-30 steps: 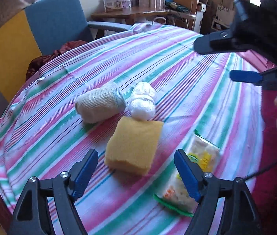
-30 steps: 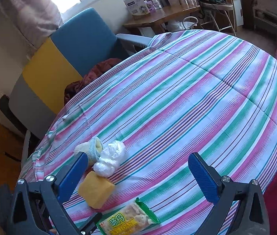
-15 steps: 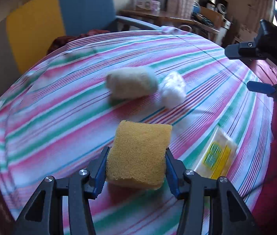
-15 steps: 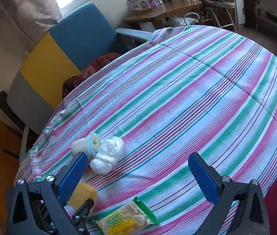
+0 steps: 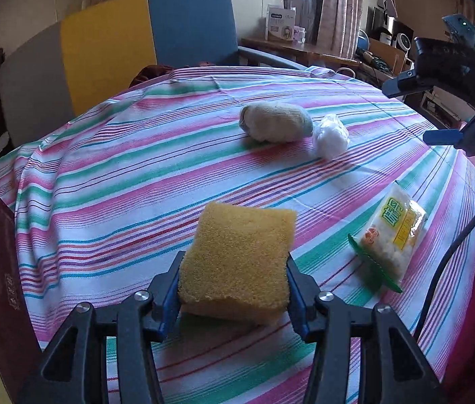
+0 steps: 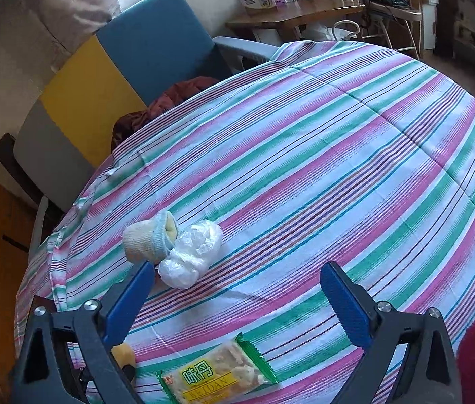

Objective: Organize objects
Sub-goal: 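Hold the sponge cake with the left gripper while the right gripper grasps the white bagged bun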

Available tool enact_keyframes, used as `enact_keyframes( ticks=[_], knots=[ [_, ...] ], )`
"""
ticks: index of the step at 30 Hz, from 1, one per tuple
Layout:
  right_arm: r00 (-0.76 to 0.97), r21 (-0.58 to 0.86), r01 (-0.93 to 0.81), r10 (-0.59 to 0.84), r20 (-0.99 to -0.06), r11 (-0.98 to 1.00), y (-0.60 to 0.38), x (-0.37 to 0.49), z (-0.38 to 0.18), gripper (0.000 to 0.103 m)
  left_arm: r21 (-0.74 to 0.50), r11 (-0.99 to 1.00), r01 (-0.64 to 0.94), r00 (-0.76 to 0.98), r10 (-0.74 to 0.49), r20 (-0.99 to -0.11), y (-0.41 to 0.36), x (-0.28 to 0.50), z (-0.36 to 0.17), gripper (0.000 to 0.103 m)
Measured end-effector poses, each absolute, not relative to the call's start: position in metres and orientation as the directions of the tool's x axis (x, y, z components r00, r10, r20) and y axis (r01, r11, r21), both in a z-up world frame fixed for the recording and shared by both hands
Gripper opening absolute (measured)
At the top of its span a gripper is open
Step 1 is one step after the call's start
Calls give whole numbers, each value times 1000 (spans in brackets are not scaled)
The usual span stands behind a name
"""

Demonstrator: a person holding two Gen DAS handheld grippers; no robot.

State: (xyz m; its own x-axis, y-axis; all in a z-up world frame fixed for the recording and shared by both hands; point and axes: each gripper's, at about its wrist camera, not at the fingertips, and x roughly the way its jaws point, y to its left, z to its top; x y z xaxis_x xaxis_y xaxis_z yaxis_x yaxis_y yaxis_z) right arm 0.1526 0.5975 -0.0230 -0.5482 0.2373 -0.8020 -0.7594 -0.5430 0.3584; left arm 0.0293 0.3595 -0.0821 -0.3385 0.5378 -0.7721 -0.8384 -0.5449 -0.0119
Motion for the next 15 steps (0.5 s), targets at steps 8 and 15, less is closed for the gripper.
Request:
enact_keyframes(
  ticks=[8, 15],
  knots=[
    [-524, 340, -765, 222, -822, -547, 596, 147, -30, 97, 8, -548, -836, -360, 538, -763, 360, 32, -84, 53],
    [-511, 327, -767, 218, -832, -552, 596, 144, -33, 97, 13, -550, -835, -366, 538, -759, 360, 32, -85, 53]
  ],
)
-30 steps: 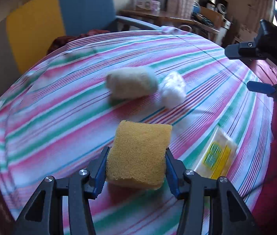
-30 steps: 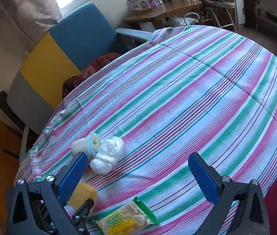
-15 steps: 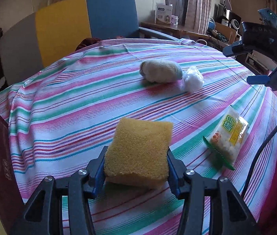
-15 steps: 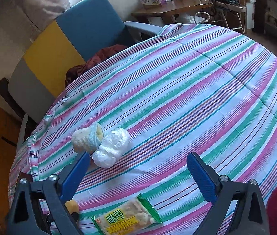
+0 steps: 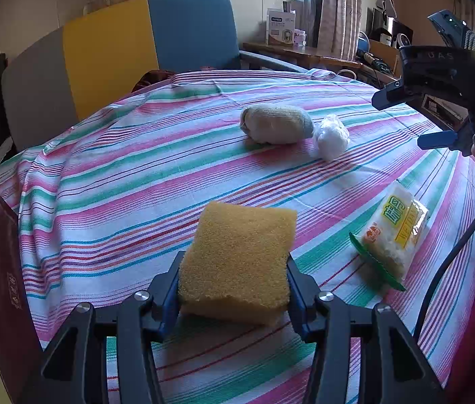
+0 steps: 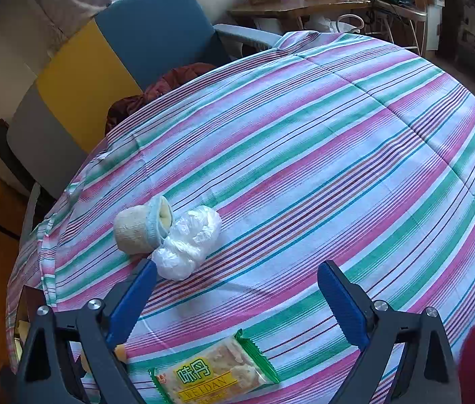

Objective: Organize objects
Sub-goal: 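Hold the sponge cake with the left gripper while the right gripper grasps the white bagged bun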

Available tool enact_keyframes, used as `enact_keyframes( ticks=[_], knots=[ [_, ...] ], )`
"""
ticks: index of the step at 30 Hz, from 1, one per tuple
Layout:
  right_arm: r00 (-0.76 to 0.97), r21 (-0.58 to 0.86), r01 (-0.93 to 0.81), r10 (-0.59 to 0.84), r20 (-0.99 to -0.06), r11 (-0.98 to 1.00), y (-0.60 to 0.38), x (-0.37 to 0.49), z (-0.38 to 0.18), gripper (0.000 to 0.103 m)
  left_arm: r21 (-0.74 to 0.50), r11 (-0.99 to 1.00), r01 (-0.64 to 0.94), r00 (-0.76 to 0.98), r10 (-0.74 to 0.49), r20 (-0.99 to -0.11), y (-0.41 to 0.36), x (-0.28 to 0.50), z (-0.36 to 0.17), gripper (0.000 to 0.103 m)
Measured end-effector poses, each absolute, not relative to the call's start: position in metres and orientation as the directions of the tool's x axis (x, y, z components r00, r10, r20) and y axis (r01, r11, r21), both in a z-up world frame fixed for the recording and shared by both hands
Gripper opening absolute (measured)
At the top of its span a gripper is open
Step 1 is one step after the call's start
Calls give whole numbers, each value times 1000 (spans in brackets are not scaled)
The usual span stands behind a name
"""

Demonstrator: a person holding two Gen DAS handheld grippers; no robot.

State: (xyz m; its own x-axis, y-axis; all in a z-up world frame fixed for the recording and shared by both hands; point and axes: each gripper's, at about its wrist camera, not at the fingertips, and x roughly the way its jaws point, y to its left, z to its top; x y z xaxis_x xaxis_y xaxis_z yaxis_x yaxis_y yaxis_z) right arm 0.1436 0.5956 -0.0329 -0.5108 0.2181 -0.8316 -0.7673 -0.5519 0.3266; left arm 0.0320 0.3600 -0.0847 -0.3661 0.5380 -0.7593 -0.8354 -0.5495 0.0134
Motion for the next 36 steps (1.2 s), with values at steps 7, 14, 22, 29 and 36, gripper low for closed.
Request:
enact_keyframes(
  ticks=[7, 14, 22, 29, 36],
  knots=[
    [-496, 318, -768, 201, -845, -557, 594, 141, -37, 90, 11, -553, -833, -368, 539, -758, 360, 31, -85, 53],
    [-498, 341, -764, 164, -852, -548, 594, 137, -42, 81, -3, -554, -832, -360, 545, -758, 359, 30, -86, 53],
    [-502, 379, -764, 112, -857, -522, 602, 118, -49, 78, -7, -558, -830, -357, 541, -762, 361, 29, -88, 54],
    [-482, 358, -773, 117, -868, -523, 615, 97, -60, 73, -6, -560, -829, -358, 538, -763, 361, 29, -88, 54],
    [-504, 386, -760, 99, -858, -522, 624, 81, -70, 73, 4, -561, -828, -364, 531, -765, 361, 30, -88, 54]
  ],
)
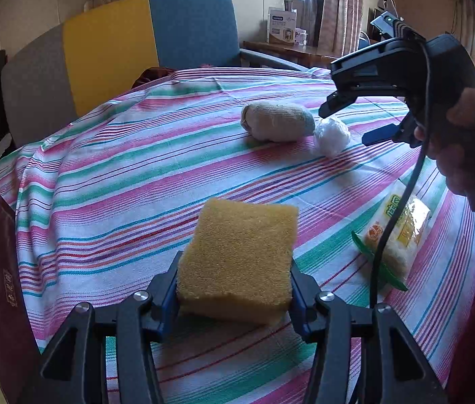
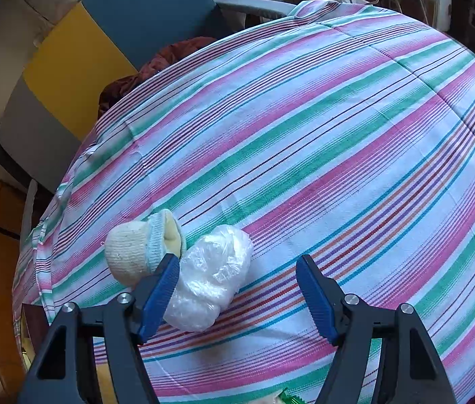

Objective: Organize objects
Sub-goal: 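Hold the sponge cake with the left gripper while the right gripper grasps the white bagged bun, then carry the yellow sponge cake into the gold tray and release it with the left gripper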

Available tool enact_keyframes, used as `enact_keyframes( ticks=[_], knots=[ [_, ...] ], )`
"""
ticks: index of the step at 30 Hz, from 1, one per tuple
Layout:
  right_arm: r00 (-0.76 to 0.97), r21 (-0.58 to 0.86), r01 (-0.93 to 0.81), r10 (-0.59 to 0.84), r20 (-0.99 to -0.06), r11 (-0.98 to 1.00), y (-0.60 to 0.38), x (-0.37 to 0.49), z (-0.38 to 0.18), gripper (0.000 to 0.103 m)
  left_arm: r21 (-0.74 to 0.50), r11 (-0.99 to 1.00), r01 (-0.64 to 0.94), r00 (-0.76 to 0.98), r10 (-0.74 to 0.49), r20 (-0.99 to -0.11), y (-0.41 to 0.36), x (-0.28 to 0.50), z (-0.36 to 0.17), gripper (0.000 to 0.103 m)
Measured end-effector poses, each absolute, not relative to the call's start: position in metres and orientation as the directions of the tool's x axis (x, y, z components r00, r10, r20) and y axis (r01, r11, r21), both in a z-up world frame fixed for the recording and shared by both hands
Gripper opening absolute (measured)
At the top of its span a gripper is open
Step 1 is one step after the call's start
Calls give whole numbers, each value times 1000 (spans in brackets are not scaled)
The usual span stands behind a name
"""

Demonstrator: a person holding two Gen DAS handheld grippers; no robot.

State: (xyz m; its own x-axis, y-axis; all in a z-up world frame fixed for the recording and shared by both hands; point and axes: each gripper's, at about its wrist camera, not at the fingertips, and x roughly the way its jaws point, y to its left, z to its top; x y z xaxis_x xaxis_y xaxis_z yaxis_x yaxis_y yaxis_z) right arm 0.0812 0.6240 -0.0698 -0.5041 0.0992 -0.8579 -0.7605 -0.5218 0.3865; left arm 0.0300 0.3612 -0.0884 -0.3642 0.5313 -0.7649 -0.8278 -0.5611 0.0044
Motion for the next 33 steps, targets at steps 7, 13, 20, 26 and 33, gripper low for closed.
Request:
enact_keyframes(
  ticks=[7, 13, 20, 26, 33],
  knots=[
    [-470, 329, -741, 102, -877, -586, 617, 61, -76, 37, 13, -563, -826, -370, 525, -767, 362, 31, -88, 54],
    [-426, 258, -719, 115, -897, -646, 609, 55, -78, 35, 21, -563, -826, -375, 522, -766, 361, 31, -89, 54],
    [-403, 203, -685, 131, -906, -700, 604, 53, -81, 37, 30, -558, -829, -378, 521, -765, 360, 32, -89, 54],
    [-376, 141, -665, 167, -911, -733, 598, 49, -80, 37, 33, -558, -829, -380, 520, -765, 360, 31, -89, 54],
    [-356, 89, -647, 196, -914, -757, 592, 46, -79, 37, 45, -558, -828, -388, 514, -765, 362, 31, -89, 54]
  ],
)
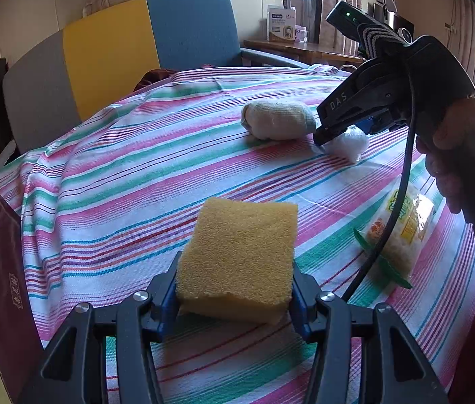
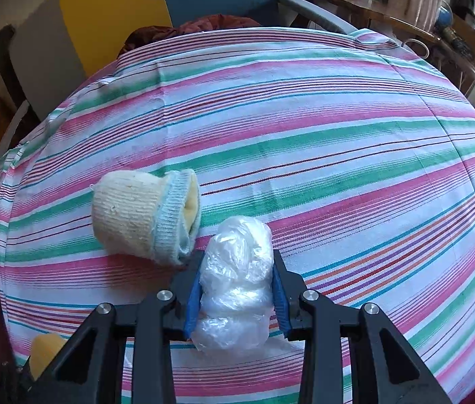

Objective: Organize objects
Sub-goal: 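Carry the yellow sponge cake into the gold tray and release it with the left gripper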

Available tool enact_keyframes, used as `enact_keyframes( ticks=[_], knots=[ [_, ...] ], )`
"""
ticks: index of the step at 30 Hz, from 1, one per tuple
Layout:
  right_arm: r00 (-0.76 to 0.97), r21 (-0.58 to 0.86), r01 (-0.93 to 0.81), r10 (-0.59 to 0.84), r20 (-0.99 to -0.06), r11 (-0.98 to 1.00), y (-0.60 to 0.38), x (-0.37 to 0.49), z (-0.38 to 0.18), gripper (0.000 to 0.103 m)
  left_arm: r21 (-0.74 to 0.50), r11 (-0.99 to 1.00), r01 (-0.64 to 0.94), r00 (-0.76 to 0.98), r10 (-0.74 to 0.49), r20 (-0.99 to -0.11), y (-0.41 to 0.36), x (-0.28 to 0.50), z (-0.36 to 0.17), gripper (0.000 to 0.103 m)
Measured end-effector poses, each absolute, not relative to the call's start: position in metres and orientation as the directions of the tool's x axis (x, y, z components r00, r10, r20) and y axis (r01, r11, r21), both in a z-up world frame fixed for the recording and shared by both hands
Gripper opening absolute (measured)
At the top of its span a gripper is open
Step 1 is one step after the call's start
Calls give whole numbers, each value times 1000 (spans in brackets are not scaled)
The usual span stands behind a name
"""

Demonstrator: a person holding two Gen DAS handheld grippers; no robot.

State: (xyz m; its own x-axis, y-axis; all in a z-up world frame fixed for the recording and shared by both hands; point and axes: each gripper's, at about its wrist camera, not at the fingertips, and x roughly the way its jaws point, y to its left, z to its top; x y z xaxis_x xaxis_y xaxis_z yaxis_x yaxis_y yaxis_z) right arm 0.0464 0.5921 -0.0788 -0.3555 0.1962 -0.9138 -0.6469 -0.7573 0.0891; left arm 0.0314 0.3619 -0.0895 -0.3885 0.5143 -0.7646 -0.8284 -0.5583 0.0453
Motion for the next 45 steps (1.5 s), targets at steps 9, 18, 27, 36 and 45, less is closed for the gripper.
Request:
enact_keyframes(
  ticks=[9, 18, 27, 36, 45],
  knots=[
    [-346, 58, -630, 214, -914, -774, 590, 42, -81, 37, 46, -562, -826, -390, 512, -765, 362, 33, -89, 53],
    [-358, 26, -613, 248, -900, -789, 586, 40, -81, 37, 34, -587, -809, -401, 509, -762, 357, 35, -75, 51],
    [-370, 4, -601, 273, -888, -799, 581, 40, -81, 37, 9, -615, -789, -434, 546, -716, 337, 46, -24, 51],
    [-382, -13, -594, 296, -876, -805, 578, 39, -81, 37, -10, -679, -734, -496, 547, -674, 297, 44, 15, 51],
    [-394, -32, -580, 314, -864, -814, 576, 41, -82, 37, -33, -752, -658, -547, 508, -666, 244, 30, 32, 51]
  ],
)
